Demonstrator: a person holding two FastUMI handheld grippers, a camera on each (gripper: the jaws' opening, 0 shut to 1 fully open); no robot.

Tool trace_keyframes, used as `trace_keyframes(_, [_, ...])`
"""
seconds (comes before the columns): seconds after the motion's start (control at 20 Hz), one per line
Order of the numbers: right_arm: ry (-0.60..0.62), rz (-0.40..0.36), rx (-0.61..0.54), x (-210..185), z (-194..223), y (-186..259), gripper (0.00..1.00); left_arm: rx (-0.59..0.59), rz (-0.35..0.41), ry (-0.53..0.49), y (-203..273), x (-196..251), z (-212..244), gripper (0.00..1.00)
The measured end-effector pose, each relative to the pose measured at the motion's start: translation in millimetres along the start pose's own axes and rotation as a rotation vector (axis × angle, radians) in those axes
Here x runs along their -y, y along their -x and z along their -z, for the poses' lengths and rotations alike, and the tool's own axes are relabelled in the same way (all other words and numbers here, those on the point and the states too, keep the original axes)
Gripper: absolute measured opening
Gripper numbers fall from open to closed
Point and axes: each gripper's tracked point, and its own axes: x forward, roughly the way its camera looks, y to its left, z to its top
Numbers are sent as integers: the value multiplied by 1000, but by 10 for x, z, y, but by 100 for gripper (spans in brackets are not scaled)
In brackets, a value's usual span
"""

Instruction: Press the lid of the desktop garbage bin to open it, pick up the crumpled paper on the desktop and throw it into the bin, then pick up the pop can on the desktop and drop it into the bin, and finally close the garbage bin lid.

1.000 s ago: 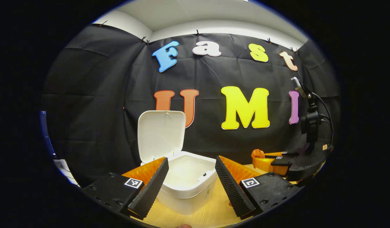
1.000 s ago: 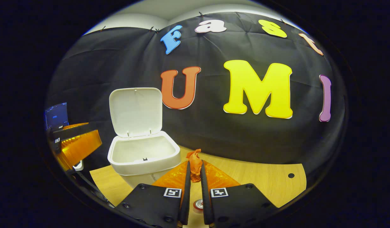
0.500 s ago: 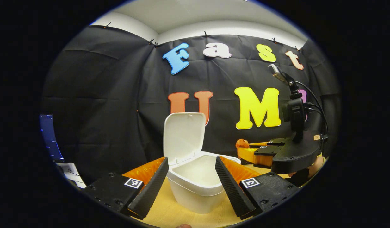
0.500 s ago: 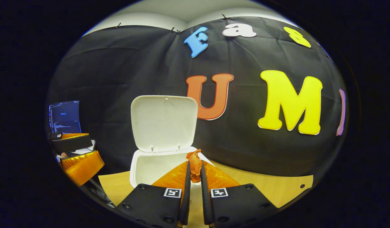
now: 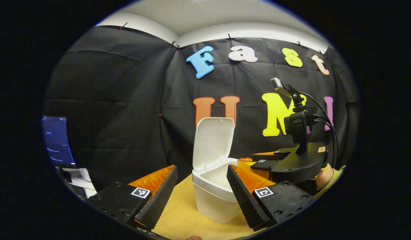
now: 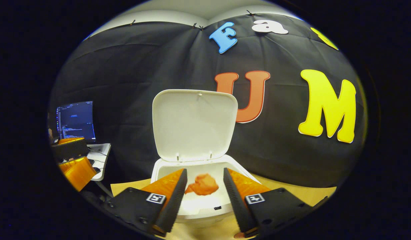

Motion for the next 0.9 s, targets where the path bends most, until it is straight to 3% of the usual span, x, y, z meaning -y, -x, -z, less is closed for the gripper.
trace_keyframes(0.1, [-3, 12, 1, 45, 21, 26, 98, -5, -3, 3, 5, 5, 18, 97])
trace_keyframes(0.45, [-34, 92, 60, 381, -74, 384, 98, -12, 56, 6, -51, 279, 47, 97])
trace_keyframes(0.9, [-46, 298, 119, 1185, -138, 1204, 97, -61, 275, 11, -132, 1214, 202, 98])
